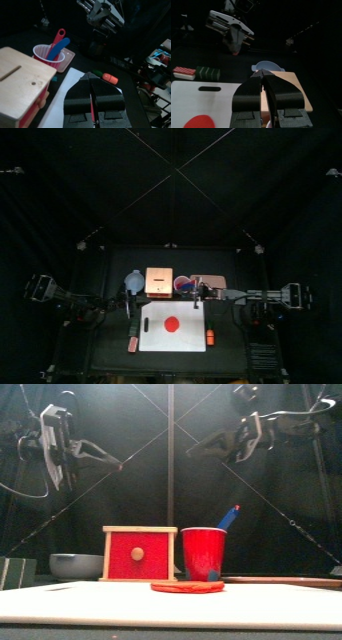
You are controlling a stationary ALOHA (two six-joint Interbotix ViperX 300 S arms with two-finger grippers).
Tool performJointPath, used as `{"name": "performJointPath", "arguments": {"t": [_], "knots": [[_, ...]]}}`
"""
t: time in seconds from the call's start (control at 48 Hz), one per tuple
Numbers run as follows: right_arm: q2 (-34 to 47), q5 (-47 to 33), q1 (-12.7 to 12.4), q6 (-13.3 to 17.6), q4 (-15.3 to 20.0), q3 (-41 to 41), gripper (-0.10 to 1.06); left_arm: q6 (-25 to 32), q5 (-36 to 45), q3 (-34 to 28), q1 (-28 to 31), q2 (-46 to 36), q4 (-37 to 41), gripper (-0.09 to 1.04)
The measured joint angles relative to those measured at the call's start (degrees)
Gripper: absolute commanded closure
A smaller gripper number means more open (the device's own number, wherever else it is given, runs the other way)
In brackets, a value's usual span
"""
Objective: Get the cutter from the drawer then cut the dough then place the extra dough in the bowl
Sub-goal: Open the drawer
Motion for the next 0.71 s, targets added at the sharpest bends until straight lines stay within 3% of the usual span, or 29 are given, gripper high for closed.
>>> {"name": "performJointPath", "arguments": {"t": [0.208,0.5,0.708], "knots": [[13.62,-1.76,-3.25,0.09,-2.37,-8.96,1.01,-4.66,-0.70,-3.60,-1.41,8.44,-8.09,0.51],[28.48,-1.76,-6.50,0.00,-6.06,-20.39,1.01,-12.39,-0.88,-7.38,-0.88,15.38,-17.67,0.14],[32.96,0.62,-6.94,0.09,-6.59,-24.26,1.01,-18.63,0.26,-8.53,0.18,18.54,-24.79,0.08]]}}
